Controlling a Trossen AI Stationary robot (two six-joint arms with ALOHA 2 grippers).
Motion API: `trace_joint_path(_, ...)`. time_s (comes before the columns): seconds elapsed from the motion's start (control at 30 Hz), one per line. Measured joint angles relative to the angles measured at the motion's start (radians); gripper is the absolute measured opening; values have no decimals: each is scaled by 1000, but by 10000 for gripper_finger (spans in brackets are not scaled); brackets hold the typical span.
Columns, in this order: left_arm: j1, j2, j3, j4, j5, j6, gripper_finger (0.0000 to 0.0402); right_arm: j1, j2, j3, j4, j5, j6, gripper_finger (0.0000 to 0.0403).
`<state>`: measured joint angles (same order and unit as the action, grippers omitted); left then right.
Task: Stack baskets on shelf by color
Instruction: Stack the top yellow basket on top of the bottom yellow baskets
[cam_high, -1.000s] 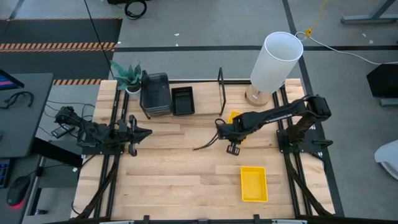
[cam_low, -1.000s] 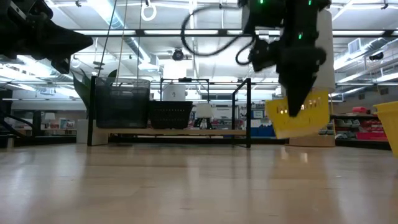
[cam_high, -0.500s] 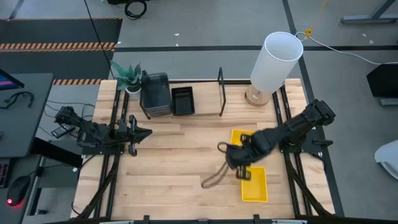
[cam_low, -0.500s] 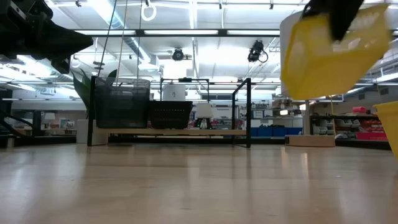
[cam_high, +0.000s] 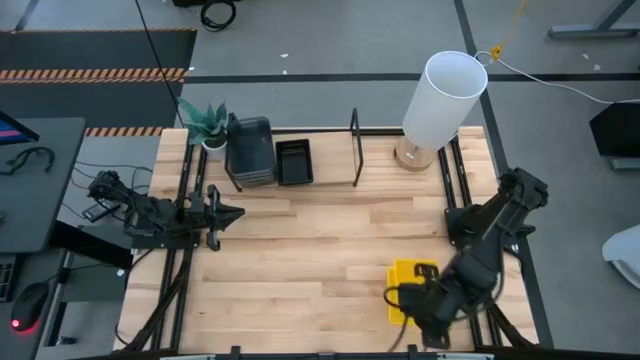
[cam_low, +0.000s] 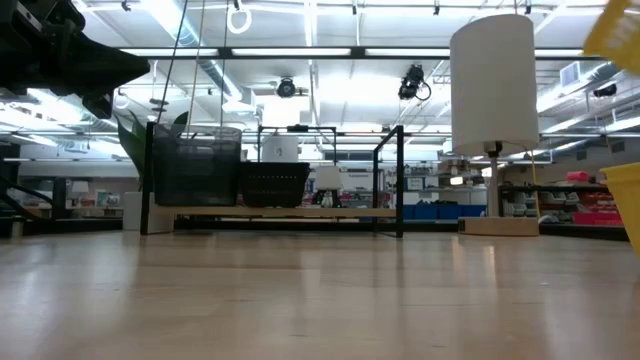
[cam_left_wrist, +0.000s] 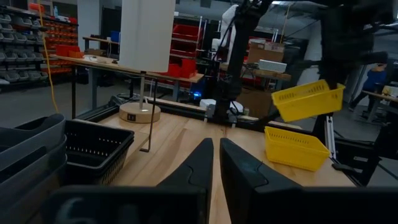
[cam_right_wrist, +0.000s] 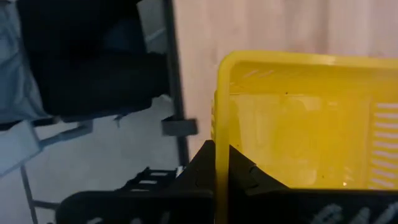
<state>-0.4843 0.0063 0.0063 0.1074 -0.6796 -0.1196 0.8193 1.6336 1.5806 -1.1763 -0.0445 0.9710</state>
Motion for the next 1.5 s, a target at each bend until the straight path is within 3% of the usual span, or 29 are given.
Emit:
trace_joint_path(0.33,0,0,0,-3,0,0,24,98,18,-85,144,104,45,5)
trace_joint_path(1.1,0,0,0,-7,0,0,25,35,19,-329,293,44,-29,5)
trace_joint_path(1.5,0,0,0,-7,0,0,32,4,19,-420,298,132,-84,11)
